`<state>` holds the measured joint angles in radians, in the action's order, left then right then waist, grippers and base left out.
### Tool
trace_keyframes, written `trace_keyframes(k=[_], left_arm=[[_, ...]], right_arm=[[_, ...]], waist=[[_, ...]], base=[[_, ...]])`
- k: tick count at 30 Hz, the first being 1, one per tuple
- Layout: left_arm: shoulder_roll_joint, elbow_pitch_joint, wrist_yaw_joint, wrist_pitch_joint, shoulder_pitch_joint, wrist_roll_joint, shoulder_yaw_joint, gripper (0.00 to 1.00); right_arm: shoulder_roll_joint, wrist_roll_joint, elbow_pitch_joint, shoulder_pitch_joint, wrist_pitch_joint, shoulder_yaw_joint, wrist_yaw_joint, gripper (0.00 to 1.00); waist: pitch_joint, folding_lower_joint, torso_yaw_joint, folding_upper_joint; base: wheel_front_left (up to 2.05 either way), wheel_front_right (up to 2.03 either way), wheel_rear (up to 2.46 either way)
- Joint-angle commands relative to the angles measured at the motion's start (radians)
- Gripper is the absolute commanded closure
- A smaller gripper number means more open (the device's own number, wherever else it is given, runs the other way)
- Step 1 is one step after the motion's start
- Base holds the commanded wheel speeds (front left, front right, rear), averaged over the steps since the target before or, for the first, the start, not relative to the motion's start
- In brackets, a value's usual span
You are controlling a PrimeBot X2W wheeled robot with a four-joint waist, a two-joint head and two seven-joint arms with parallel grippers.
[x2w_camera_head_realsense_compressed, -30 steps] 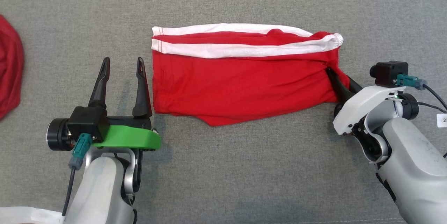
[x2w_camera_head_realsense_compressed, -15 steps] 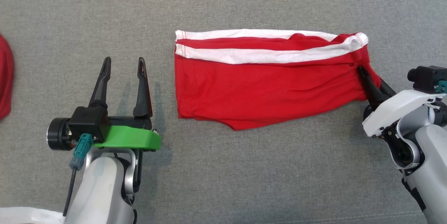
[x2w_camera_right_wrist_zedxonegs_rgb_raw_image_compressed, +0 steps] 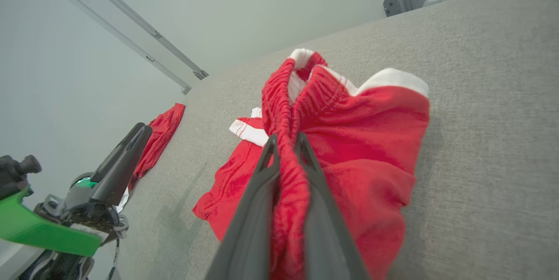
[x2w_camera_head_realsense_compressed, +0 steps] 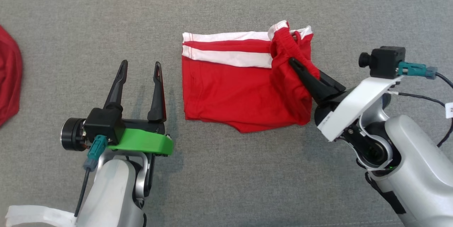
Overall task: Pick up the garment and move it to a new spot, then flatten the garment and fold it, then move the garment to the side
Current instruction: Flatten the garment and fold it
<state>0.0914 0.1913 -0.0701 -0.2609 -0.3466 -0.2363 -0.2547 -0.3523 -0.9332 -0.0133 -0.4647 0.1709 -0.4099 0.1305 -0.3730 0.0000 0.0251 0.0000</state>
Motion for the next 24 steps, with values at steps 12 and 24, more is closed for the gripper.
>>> trace_keyframes(k=[12, 24], left_arm=[[-0.034, 0.011, 0.018, -0.003, -0.041, -0.015, -0.050, 0.00], [-0.040, 0.015, 0.012, -0.003, -0.045, -0.016, -0.059, 0.00]], right_arm=[[0.159, 0.020, -0.276, -0.227, -0.038, -0.250, 0.000, 1.00], [0.156, 0.078, -0.436, -0.329, -0.195, -0.425, 0.000, 0.00]], waist=[[-0.034, 0.0000, 0.158, 0.0000], [-0.047, 0.0000, 0.160, 0.0000]], base=[[0.00, 0.00, 0.00], [0.00, 0.00, 0.00]])
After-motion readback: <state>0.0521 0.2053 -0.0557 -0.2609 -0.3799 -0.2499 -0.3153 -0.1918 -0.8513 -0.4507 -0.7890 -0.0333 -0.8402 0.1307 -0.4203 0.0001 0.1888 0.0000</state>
